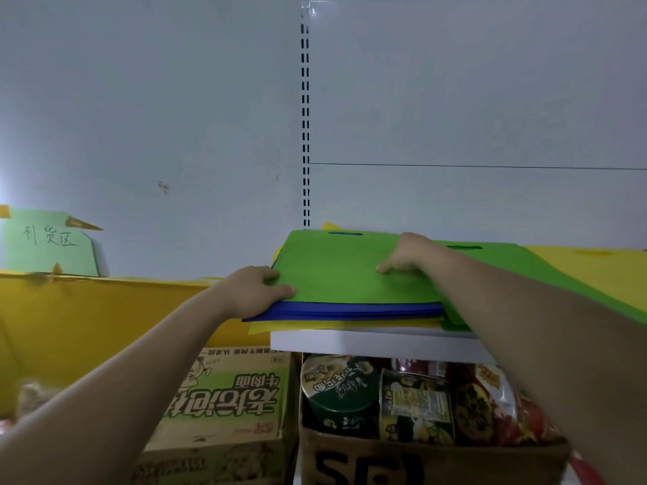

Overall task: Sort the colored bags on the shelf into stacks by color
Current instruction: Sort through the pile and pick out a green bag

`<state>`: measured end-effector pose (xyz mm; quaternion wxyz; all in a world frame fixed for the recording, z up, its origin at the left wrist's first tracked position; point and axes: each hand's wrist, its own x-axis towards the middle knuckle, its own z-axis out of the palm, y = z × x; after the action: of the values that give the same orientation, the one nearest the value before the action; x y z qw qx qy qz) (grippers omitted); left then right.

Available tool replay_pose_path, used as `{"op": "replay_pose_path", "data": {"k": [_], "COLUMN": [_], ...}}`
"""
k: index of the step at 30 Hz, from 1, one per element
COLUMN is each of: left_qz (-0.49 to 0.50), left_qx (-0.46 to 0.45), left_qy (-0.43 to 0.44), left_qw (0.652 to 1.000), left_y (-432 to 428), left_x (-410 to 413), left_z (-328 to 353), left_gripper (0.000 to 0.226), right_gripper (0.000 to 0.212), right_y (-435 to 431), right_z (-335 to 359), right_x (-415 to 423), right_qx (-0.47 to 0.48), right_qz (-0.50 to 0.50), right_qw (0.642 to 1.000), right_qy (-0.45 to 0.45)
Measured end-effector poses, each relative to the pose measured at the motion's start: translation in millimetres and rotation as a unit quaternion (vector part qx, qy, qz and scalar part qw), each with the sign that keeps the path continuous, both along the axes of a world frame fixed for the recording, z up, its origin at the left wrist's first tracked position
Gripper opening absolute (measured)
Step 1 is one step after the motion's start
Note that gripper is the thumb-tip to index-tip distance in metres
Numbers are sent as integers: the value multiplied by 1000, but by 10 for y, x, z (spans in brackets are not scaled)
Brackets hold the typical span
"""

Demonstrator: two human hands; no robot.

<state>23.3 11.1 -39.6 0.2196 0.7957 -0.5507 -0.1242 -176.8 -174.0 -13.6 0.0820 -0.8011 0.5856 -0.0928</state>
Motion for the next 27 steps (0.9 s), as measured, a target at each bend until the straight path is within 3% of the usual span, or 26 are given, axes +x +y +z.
{"op": "replay_pose_path", "data": {"k": [6,12,14,16,20,24,27], "left_qz": [1,-12,-14,-13,-8,11,44], "left_qx": [2,1,-3,-6,-60,-147,-223], "left_qy": [-5,-27,-26,-23,33,185,256], "left_qw": [1000,1000,1000,1000,998,972,939], "left_y": [-25,-24,-11,1,-1,-50,-76], "left_x": [-30,-34,-25,-10,12,36,72], "left_z": [15,24,27,28,39,76,93], "left_gripper": [65,65,64,65,73,81,77], "right_gripper": [66,5,8,7,13,13,15], "right_y": [-61,-110,-81,-27,159,308,365], "right_z": [-34,5,20,37,124,195,210], "right_x": [-15,-79,-116,-154,-216,-234,-269], "right_qx": [-6,-64,-80,-90,-33,17,41], "right_qz": [-53,-33,4,46,99,86,80], "right_qw": [992,981,968,938,844,779,753], "right_qy": [-116,-179,-236,-332,-526,-621,-652]}}
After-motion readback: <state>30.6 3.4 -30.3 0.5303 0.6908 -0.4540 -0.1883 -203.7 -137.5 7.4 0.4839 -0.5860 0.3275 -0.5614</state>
